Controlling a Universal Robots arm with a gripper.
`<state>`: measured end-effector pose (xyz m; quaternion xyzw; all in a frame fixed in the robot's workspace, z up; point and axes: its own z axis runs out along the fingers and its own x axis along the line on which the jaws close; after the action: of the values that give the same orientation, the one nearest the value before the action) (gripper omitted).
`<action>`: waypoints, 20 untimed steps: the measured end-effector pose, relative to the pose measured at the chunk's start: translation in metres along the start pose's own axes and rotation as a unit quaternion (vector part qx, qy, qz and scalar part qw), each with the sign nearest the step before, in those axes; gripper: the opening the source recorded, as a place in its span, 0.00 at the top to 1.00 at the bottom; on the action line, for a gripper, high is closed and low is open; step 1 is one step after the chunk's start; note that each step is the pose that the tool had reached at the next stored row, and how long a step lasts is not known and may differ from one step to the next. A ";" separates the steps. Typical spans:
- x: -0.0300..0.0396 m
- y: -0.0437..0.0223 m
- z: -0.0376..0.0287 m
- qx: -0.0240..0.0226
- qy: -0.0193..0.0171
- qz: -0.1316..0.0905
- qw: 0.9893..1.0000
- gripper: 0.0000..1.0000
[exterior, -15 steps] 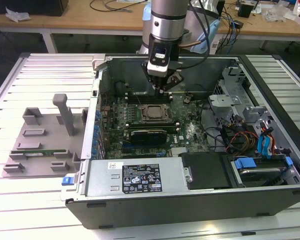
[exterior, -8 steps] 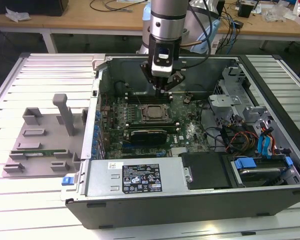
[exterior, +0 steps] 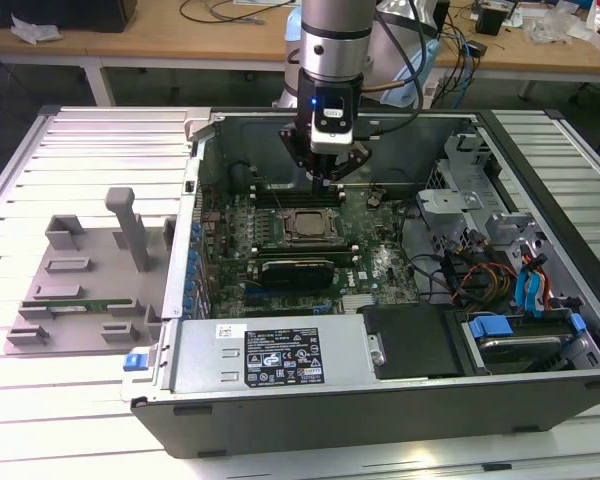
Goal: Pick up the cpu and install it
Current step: 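Install the first cpu locking lever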
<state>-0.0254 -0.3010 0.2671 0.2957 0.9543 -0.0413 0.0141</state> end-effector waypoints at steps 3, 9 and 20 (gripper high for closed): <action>0.0000 0.0000 0.0000 -0.001 -0.001 -0.015 1.000 0.89; 0.0000 0.0000 0.0000 -0.003 -0.003 -0.048 0.999 0.89; 0.0000 0.0000 0.0000 -0.005 -0.007 -0.097 0.995 0.89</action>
<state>-0.0254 -0.3010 0.2671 0.2016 0.9785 -0.0397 0.0180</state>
